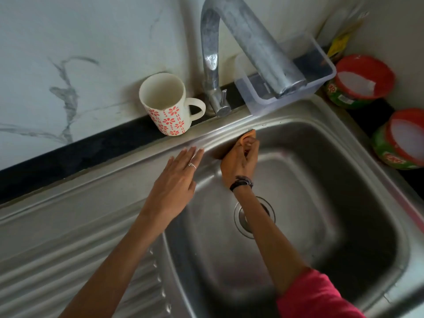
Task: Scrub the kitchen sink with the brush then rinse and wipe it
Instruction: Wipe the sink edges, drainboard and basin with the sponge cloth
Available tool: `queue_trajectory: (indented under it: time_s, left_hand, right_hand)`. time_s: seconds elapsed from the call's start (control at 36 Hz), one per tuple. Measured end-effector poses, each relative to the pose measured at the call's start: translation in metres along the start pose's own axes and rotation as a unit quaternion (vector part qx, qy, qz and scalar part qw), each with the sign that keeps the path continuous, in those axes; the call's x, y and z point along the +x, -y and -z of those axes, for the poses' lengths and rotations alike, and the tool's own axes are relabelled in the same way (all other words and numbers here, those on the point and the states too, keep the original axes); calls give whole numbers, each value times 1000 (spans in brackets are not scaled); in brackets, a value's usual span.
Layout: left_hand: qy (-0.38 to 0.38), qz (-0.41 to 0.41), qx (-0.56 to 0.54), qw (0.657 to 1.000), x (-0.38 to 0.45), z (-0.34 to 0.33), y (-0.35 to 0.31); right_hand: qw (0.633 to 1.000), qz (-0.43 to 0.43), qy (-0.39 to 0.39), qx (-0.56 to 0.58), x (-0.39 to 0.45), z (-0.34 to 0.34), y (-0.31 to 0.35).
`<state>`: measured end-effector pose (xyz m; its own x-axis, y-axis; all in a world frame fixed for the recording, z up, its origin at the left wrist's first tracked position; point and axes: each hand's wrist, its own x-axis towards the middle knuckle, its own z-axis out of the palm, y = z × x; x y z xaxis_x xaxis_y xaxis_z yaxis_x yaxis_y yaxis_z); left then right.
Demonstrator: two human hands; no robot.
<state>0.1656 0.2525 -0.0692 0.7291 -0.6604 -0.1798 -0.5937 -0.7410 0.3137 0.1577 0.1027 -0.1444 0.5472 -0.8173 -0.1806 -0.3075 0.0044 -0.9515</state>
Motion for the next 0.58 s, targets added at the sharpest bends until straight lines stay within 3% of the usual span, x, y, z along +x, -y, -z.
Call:
queue_trajectory:
  time_s: [0.11,0.19,0.5,0.58]
  left_hand:
    - [-4,0,-9,1000,7,3,-11]
    - [-4,-1,-5,1000,14,5,-20]
    - [-11,-23,-7,1000,40,3,-47]
    - [-17,-44,10,999,45,-4,-51]
  right_hand:
    - [984,125,120,-27,-40,-14,1]
    - [975,155,158,-22,-52,-20,-1]
    - [998,62,-3,1,29,36,19]
    - [995,21,-97,0,61,63,13]
